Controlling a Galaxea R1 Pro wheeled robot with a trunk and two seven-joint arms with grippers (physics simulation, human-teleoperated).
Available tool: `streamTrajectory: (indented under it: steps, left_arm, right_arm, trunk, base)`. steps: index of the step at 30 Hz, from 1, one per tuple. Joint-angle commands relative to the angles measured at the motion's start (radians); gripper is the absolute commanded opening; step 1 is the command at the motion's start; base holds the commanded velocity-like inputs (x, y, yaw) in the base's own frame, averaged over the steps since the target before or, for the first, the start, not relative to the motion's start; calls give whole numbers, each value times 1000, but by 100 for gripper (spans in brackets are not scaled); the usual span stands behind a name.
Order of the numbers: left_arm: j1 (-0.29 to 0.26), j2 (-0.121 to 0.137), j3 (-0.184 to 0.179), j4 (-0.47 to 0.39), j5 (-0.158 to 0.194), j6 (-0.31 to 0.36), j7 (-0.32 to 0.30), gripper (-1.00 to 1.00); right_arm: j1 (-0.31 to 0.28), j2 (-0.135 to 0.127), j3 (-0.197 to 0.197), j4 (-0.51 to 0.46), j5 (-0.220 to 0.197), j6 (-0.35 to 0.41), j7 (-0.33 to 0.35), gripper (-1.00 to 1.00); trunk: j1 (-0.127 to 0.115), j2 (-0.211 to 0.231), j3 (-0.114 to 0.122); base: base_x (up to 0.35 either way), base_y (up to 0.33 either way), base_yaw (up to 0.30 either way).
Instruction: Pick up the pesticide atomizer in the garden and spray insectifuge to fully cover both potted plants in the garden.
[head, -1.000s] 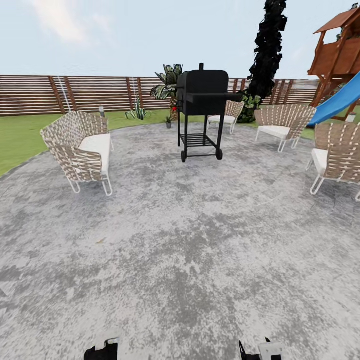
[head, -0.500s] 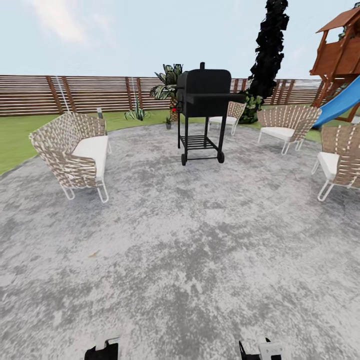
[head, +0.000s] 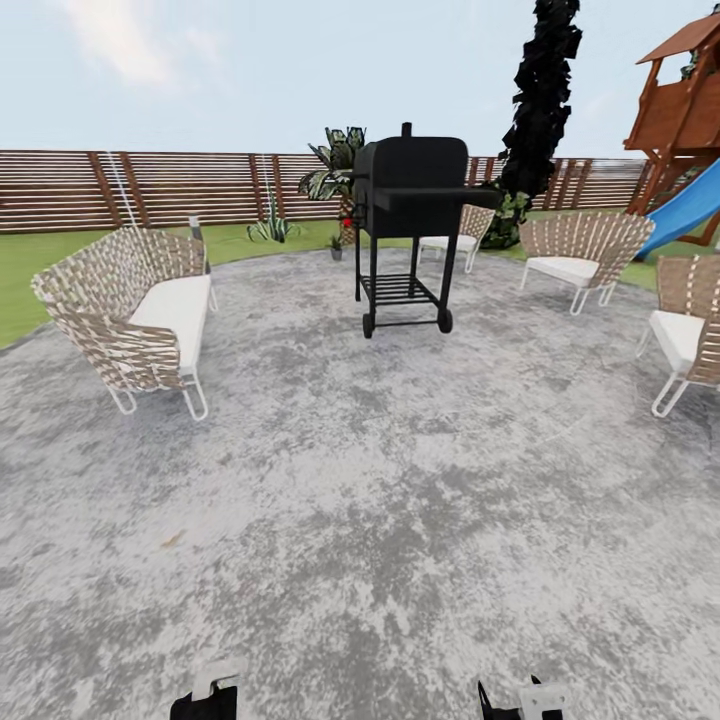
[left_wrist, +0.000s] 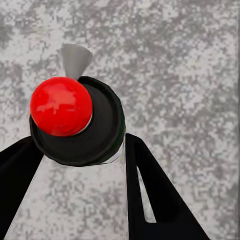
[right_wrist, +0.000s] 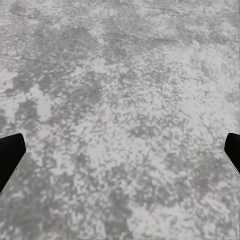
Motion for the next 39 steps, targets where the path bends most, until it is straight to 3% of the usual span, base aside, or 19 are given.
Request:
streamTrajectory:
  steps: [1, 39]
  left_arm:
    - [-1, 0, -6, 1, 8, -3, 2, -100]
    - [-1, 5, -6, 0, 9, -4, 2, -100]
  right_arm:
    - [0, 0, 9, 0, -2, -1, -7, 100]
    - [0, 0, 9, 0, -2, 1, -7, 100]
  trunk:
    - [0, 0, -1]
    - [0, 0, -1]
  base:
    - [339, 0, 0]
    - [338, 0, 0]
